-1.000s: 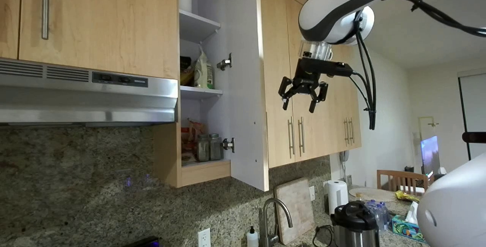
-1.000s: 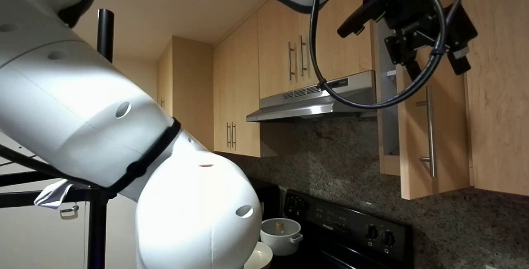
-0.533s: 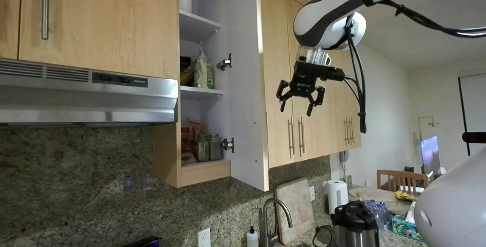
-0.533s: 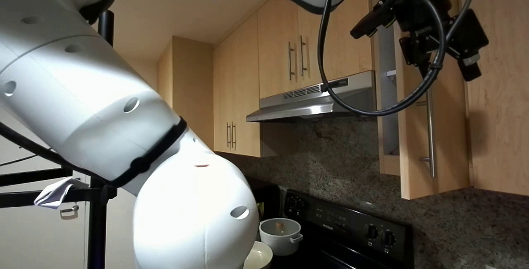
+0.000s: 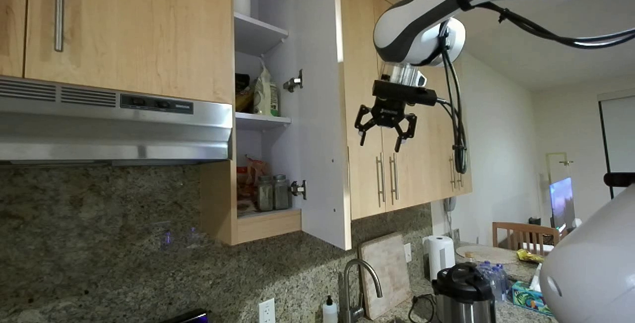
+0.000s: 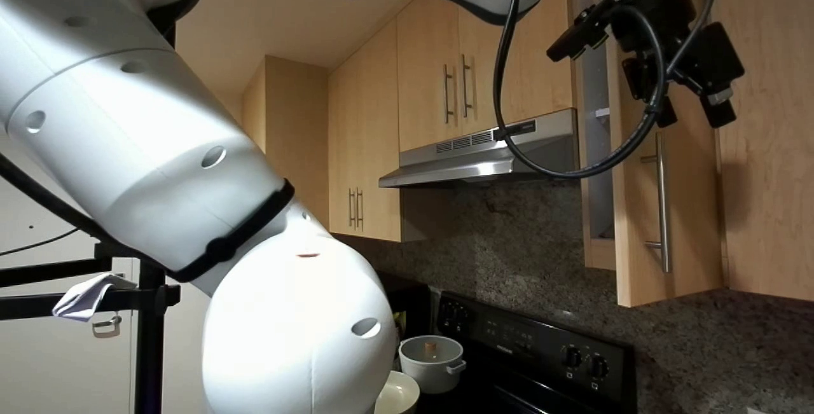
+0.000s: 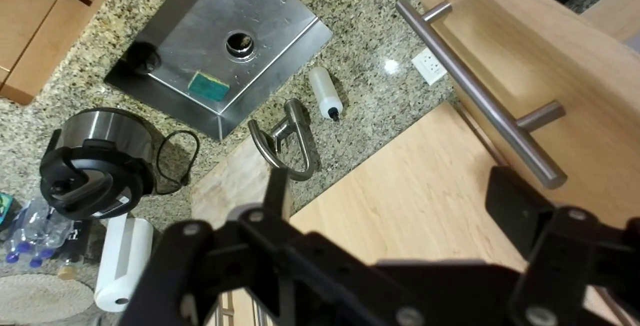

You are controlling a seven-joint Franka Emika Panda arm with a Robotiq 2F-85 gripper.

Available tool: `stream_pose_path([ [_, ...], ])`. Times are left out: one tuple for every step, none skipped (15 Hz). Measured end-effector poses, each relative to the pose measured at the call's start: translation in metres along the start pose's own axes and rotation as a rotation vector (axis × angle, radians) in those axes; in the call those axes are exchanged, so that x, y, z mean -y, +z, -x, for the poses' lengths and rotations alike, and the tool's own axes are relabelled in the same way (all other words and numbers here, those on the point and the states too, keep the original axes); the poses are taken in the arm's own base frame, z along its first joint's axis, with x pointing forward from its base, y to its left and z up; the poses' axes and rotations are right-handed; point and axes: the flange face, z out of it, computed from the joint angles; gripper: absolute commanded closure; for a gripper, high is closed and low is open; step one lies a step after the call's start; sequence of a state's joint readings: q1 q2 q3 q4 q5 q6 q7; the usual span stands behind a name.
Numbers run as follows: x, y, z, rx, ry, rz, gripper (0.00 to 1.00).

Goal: Close the cabinet door

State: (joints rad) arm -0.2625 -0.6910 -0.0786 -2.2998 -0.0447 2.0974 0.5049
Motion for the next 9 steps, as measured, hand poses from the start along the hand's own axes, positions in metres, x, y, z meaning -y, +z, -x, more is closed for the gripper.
stream_pose_path([
  [0.001,0.001,-0.002,0.001,0.012,0.002,0.00],
  [0.002,0.002,-0.004,0.001,0.023,0.005,0.00],
  [0.003,0.002,-0.006,0.000,0.033,0.008,0.00],
  [0.004,0.002,-0.007,-0.001,0.038,0.009,0.00],
  [0.006,0.002,-0.009,-0.002,0.041,0.010,0.00],
  [0.008,0.001,-0.011,-0.004,0.043,0.010,0.00],
  [0.010,0.000,-0.012,-0.007,0.050,0.009,0.00],
  [0.013,0.000,-0.013,-0.009,0.053,0.009,0.00],
  [0.017,-0.001,-0.014,-0.011,0.055,0.009,0.00],
])
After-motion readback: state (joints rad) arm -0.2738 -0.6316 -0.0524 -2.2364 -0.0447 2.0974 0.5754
